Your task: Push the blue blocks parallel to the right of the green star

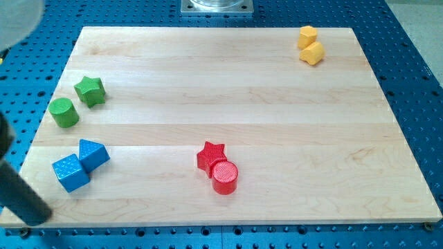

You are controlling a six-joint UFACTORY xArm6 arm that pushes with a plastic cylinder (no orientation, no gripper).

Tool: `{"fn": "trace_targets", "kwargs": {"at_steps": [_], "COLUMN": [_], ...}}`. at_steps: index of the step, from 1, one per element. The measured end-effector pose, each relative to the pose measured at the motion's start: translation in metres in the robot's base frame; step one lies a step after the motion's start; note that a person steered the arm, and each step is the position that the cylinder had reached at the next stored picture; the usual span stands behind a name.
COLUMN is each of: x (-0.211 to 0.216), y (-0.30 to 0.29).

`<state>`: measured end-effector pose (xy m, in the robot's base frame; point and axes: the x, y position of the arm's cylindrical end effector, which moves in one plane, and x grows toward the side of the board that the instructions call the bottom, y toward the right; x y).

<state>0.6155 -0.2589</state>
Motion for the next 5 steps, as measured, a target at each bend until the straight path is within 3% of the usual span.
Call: {"fn": "trace_targets", "kwargs": {"at_steps": [2, 4, 5], "x": [-0.103, -0.117, -0.156], "y": [0.068, 0.109, 0.155]}}
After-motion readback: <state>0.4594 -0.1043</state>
